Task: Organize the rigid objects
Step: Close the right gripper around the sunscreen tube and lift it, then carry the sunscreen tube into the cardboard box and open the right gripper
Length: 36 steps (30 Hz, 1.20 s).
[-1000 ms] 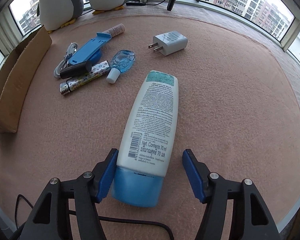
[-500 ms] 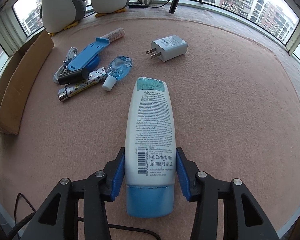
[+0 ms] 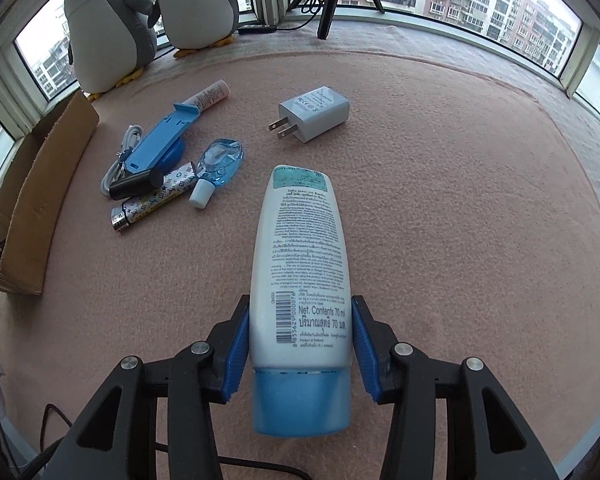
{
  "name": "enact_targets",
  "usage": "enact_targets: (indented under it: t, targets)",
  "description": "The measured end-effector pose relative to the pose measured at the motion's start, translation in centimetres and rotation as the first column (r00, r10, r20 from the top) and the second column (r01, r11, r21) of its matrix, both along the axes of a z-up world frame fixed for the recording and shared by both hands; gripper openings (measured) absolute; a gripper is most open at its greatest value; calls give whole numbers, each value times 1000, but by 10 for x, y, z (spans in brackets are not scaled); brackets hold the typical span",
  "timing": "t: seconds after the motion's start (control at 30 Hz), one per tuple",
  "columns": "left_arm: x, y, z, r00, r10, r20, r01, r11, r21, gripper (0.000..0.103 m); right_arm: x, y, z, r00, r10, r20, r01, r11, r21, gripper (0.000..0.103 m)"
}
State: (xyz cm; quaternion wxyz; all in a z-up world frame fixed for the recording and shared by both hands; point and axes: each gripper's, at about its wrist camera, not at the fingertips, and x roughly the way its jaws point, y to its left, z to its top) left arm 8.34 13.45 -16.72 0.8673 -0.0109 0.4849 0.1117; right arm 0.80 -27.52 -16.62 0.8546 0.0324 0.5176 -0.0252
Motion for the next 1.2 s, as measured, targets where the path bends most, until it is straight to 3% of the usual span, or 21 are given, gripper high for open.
enact_targets:
  t: [0.33,0.73,0.97,1.2]
  targets:
    - [0,1,0,1000,-1,1,1,1000,-4,50,12,31,45,991,75,111,-74,997,-18,43]
    - [-1,0,-1,1000,-8,7,8,1000,-4,50,41,147,84,926,325,192,-330,944,-5,43]
    - [-2,2,-1,1000,-5,12,6,1000,-19,50,54,224,78,870,456,189,-465,885,2,43]
    - [-3,2,-1,1000,-4,15,5,1000,-23,50,67,267,59,846,513,146,-523,852,33,43]
